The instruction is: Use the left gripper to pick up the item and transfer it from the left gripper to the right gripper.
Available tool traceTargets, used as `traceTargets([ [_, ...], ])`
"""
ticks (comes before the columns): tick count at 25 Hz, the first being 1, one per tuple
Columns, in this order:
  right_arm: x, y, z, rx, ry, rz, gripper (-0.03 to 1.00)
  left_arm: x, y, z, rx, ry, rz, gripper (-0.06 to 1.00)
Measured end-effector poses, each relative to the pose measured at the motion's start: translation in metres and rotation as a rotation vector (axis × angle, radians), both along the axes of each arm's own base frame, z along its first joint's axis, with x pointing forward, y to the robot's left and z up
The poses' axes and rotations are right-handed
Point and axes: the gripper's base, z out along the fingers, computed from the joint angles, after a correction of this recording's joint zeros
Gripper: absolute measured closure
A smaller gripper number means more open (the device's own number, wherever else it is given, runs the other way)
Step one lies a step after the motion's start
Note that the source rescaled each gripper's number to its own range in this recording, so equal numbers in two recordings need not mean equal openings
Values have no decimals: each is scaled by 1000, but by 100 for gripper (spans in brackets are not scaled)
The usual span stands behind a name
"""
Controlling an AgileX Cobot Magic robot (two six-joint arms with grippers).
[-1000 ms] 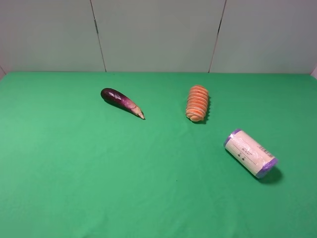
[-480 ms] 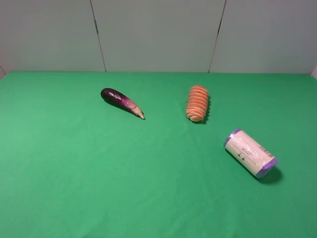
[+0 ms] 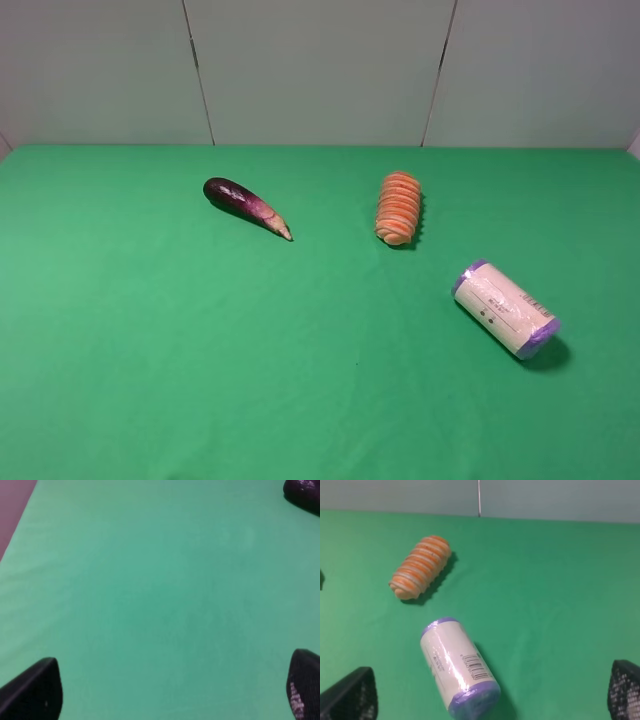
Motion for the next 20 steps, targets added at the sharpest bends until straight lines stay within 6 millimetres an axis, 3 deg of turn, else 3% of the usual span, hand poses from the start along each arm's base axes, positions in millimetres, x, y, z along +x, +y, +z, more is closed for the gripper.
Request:
traceTargets([
  [20, 0, 0, 1, 2, -10, -52, -3, 0, 0, 0, 0, 0, 0, 25],
])
